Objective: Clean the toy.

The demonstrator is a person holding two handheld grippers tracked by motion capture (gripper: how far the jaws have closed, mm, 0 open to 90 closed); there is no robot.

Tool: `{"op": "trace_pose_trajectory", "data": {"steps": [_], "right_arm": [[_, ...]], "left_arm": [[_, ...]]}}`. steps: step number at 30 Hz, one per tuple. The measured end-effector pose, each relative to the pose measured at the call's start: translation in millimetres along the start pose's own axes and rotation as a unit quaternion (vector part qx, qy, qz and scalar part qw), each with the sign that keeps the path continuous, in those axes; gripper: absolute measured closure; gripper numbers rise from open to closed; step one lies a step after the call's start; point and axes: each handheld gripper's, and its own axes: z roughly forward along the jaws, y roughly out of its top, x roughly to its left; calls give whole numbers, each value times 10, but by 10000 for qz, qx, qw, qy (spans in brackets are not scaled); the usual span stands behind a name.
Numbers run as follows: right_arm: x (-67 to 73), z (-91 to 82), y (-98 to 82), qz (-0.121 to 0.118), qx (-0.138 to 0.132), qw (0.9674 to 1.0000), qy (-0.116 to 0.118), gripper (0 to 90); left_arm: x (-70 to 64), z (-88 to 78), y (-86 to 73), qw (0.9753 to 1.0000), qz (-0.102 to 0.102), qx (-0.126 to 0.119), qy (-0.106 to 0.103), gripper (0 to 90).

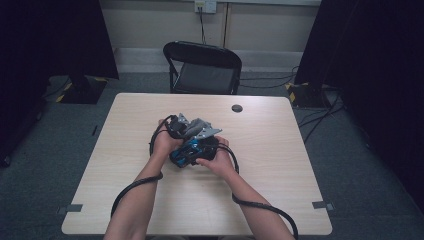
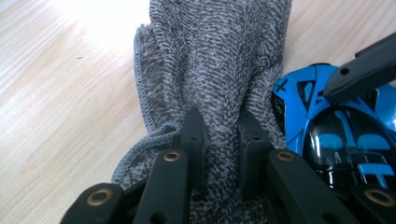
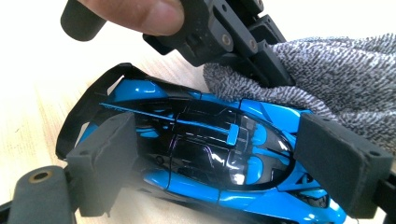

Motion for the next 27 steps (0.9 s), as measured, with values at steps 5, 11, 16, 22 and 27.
{"op": "trace_pose_trajectory", "data": {"steps": [5, 11, 16, 22, 27], "right_arm": [[-3, 1, 7, -15, 31, 10000, 2, 132], [-2, 2, 13, -13, 51, 10000, 0, 131], [-1, 2, 11, -17, 41, 10000, 0, 132], [9, 6, 18, -11, 58, 10000, 4, 131], [14, 7, 25, -16, 86, 10000, 7, 131]], "left_arm": [[9, -28, -26, 9999, -94, 10, -52, 768], [41, -88, -92, 9998, -165, 17, -125, 769], [56, -138, -147, 9996, -226, 23, -184, 770], [70, -198, -208, 9994, -240, 55, -248, 772], [96, -259, -263, 9993, -212, 128, -275, 772]]}}
